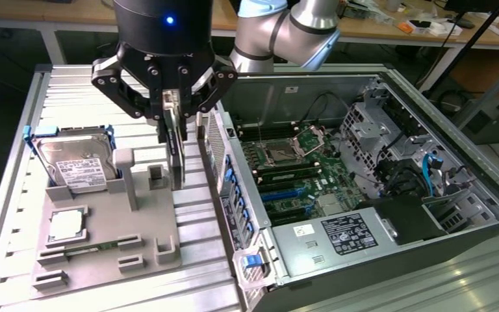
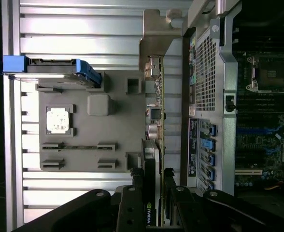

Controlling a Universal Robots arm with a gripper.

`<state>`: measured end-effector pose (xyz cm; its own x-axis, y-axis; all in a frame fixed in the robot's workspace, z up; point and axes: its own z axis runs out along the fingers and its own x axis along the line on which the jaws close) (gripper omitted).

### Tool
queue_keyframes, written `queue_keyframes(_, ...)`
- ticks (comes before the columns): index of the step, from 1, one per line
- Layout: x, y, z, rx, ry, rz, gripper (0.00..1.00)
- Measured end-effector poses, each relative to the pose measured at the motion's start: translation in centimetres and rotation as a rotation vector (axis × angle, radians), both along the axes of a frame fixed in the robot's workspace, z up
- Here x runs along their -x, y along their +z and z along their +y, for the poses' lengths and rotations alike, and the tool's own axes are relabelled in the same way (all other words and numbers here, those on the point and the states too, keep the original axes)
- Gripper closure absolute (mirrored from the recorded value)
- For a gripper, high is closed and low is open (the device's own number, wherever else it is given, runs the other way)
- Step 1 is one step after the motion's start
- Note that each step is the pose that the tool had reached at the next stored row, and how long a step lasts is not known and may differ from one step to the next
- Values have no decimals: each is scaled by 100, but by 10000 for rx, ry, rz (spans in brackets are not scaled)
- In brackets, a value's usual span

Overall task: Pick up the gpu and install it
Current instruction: 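Pick up the gpu and move the gpu toward the slot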

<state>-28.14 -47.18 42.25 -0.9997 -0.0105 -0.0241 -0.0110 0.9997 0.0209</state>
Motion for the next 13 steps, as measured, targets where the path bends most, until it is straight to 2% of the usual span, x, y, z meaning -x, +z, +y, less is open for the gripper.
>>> queue_keyframes(13, -156, 0, 0, 0, 0, 4, 73)
